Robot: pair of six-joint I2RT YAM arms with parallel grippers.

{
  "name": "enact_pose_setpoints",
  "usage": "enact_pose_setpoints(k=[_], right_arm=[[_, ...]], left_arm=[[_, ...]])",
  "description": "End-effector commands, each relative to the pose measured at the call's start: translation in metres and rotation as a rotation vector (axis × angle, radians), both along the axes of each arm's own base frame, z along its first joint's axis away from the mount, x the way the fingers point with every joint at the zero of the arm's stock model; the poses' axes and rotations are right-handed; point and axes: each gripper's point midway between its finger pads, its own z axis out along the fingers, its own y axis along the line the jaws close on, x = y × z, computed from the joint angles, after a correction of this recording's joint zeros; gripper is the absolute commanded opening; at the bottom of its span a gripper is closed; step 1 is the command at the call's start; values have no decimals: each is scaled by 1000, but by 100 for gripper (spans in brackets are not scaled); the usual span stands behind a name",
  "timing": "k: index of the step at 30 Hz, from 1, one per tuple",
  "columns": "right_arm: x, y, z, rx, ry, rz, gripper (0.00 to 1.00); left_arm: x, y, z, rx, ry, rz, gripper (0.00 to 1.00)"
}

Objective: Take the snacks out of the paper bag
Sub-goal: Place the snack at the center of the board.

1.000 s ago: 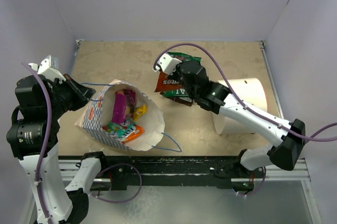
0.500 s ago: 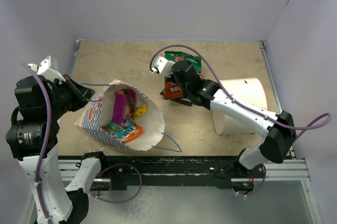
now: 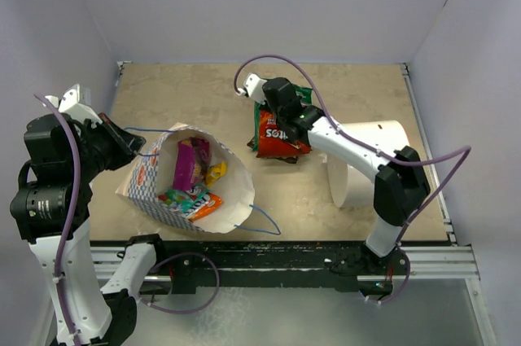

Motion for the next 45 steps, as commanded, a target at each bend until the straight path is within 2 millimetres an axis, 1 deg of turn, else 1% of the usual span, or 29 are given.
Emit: enact_pose_setpoints(k=[1, 4, 11, 17, 19, 22, 26, 29, 33, 35, 38, 40, 41, 42, 43, 45], right_arm=[[27, 9, 34, 82, -96, 1, 0], [41, 10, 28, 78, -96, -6, 0], [73, 11, 23, 76, -104, -15, 0], [91, 15, 6, 81, -87, -25, 0], [96, 14, 1, 75, -81, -34, 2], [101, 15, -7, 76, -69, -39, 9], [104, 19, -12, 92, -52, -29, 19], [104, 21, -12, 115, -36, -28, 30], [106, 19, 3, 135, -54, -36, 42], [108, 14, 16, 144, -72, -47, 48], [105, 11, 47, 185, -113, -59, 61], [99, 6, 68, 241, -134, -86, 73], [95, 3, 74, 258, -137, -108, 79], [91, -3, 78, 264, -131, -140, 83], [86, -5, 84, 281, -122, -154, 85], [73, -5, 92, 329, -100, -173, 92]], left_arm=[[8, 6, 12, 43, -51, 8, 0], [9, 7, 12, 46, -50, 13, 0], [14, 10, 9, 47, -35, 27, 0], [19, 11, 10, 40, -34, 32, 0], [21, 10, 10, 37, -31, 31, 0], [21, 10, 13, 36, -35, 31, 0], [20, 9, 15, 39, -46, 25, 0], [19, 7, 19, 46, -68, 2, 0], [17, 3, 26, 58, -105, -26, 0], [16, 3, 27, 58, -108, -28, 0], [14, 0, 28, 48, -110, -37, 0], [13, -2, 27, 42, -107, -46, 0], [13, -2, 27, 39, -105, -50, 0], [13, -3, 26, 36, -102, -54, 0], [12, -4, 27, 34, -105, -60, 0], [11, -6, 27, 32, -106, -69, 0]])
